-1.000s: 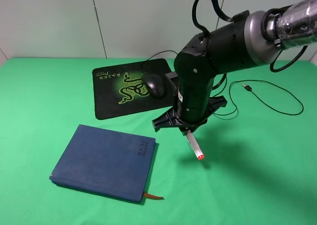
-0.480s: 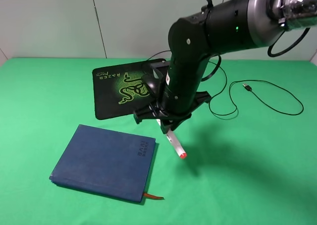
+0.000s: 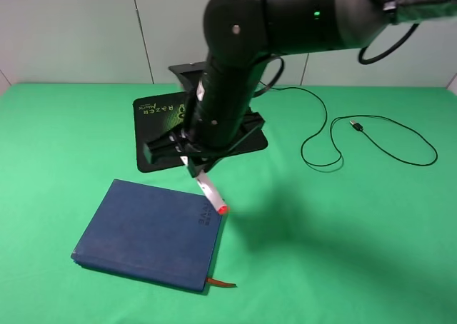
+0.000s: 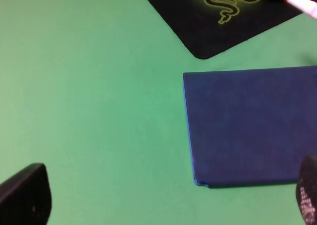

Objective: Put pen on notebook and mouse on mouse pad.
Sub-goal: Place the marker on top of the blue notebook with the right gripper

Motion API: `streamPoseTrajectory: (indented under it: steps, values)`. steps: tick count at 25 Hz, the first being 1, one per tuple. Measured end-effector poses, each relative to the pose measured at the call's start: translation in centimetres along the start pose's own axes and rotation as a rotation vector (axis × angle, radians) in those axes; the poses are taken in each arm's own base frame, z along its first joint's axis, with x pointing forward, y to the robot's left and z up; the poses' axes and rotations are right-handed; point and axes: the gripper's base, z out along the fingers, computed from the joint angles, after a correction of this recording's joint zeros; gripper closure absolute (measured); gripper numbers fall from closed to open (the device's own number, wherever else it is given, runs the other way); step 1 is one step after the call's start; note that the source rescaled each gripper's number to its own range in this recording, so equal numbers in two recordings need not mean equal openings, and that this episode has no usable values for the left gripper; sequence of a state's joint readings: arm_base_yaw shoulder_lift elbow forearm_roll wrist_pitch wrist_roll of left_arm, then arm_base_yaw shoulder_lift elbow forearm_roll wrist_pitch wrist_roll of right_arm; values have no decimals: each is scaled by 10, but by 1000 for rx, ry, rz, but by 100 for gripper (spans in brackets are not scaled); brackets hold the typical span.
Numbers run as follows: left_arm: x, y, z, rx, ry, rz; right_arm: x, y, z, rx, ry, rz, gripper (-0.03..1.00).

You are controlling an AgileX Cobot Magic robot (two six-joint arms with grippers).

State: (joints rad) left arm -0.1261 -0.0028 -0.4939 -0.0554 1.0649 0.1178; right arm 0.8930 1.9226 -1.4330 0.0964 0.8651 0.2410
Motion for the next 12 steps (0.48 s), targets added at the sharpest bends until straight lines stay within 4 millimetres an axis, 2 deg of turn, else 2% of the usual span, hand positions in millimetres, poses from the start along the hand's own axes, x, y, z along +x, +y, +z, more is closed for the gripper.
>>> streamPoseTrajectory:
  steps: [6,12]
  values:
    - [0,0,0,0,0,0,-7,37,33,-5,52,-93,95]
    - [0,0,0,0,0,0,2,63,63,7,104,-187,95]
